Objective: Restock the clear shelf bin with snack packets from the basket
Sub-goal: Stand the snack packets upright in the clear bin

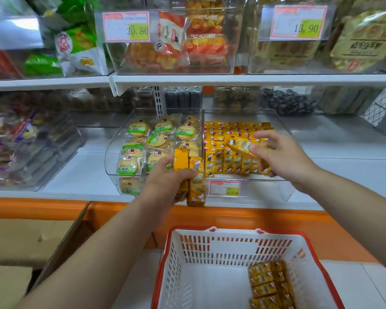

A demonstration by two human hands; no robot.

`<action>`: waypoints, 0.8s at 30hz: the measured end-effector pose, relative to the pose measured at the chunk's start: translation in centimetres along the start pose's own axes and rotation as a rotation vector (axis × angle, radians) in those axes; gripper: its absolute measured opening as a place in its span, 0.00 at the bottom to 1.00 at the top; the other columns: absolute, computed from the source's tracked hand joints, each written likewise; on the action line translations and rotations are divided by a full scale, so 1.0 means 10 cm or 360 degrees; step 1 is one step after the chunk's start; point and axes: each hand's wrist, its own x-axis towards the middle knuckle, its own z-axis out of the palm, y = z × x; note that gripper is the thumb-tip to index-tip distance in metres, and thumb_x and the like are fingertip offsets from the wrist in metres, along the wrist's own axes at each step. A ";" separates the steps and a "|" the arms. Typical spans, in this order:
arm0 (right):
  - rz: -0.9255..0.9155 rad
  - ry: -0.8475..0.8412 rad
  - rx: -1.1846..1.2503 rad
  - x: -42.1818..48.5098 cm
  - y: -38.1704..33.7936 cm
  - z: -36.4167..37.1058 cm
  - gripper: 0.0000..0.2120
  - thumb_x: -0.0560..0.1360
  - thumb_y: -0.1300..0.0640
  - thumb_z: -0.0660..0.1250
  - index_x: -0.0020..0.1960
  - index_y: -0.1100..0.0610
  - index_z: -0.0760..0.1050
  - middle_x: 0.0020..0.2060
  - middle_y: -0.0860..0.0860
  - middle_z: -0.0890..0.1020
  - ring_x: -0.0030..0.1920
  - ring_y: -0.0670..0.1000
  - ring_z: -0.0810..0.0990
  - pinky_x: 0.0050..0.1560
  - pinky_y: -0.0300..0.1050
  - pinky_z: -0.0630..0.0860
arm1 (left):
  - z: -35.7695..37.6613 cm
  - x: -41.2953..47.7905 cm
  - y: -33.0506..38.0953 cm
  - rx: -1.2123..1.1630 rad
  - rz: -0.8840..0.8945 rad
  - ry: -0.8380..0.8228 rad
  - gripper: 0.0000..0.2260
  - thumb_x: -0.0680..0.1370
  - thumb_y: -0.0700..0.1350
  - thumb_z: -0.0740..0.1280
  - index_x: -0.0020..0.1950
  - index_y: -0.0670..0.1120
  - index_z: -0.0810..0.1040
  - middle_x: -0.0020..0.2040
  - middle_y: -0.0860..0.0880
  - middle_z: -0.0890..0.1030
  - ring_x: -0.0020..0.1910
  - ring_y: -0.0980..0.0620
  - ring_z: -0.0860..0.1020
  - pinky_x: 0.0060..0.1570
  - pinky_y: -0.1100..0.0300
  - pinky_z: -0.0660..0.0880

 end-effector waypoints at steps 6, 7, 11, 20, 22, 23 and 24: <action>-0.0261 0.0027 -0.0838 0.53 0.02 0.20 0.21 0.62 0.51 0.83 0.49 0.53 0.77 0.45 0.49 0.78 0.47 0.52 0.77 0.41 0.44 0.67 | -0.20 0.06 0.00 0.0040 0.0048 0.0047 0.15 0.76 0.39 0.74 0.60 0.50 0.79 0.49 0.41 0.87 0.46 0.40 0.86 0.52 0.39 0.81; -0.0259 0.0008 -0.0877 0.60 0.04 0.27 0.22 0.62 0.51 0.83 0.49 0.53 0.76 0.43 0.49 0.78 0.45 0.53 0.77 0.40 0.45 0.67 | -0.23 0.09 -0.01 0.0044 0.0055 0.0050 0.15 0.76 0.39 0.74 0.61 0.49 0.79 0.49 0.41 0.87 0.48 0.39 0.86 0.51 0.38 0.82; -0.0381 -0.0085 -0.1116 0.80 0.12 0.54 0.22 0.63 0.54 0.83 0.48 0.52 0.73 0.45 0.52 0.80 0.42 0.52 0.76 0.41 0.45 0.69 | -0.31 0.16 -0.07 0.0071 0.0053 0.0023 0.15 0.76 0.39 0.74 0.61 0.49 0.78 0.48 0.44 0.88 0.48 0.41 0.87 0.51 0.39 0.83; -0.0470 -0.0105 -0.1297 0.90 0.34 0.83 0.21 0.66 0.55 0.81 0.55 0.54 0.77 0.51 0.54 0.76 0.49 0.53 0.74 0.46 0.43 0.68 | -0.39 0.25 -0.14 0.0058 0.0047 -0.0009 0.18 0.75 0.40 0.75 0.64 0.50 0.76 0.47 0.46 0.88 0.46 0.42 0.87 0.50 0.37 0.83; -0.0448 -0.0109 -0.1295 0.88 0.33 0.83 0.23 0.67 0.54 0.80 0.59 0.55 0.78 0.55 0.56 0.79 0.49 0.53 0.76 0.47 0.44 0.72 | -0.37 0.24 -0.14 0.0054 0.0048 -0.0014 0.19 0.76 0.41 0.75 0.64 0.50 0.76 0.47 0.47 0.88 0.46 0.43 0.87 0.51 0.37 0.83; -0.0436 -0.0118 -0.1283 0.86 0.30 0.80 0.24 0.67 0.54 0.80 0.61 0.55 0.77 0.57 0.56 0.79 0.51 0.54 0.77 0.49 0.45 0.74 | -0.36 0.24 -0.14 0.0047 0.0046 -0.0021 0.19 0.76 0.42 0.75 0.65 0.50 0.76 0.47 0.47 0.88 0.46 0.43 0.87 0.51 0.38 0.83; -0.0429 -0.0116 -0.1271 0.83 0.26 0.76 0.25 0.68 0.53 0.80 0.62 0.54 0.77 0.57 0.55 0.79 0.52 0.54 0.78 0.50 0.46 0.76 | -0.34 0.24 -0.14 0.0038 0.0044 -0.0030 0.19 0.76 0.42 0.75 0.65 0.50 0.76 0.48 0.47 0.88 0.46 0.44 0.87 0.52 0.38 0.83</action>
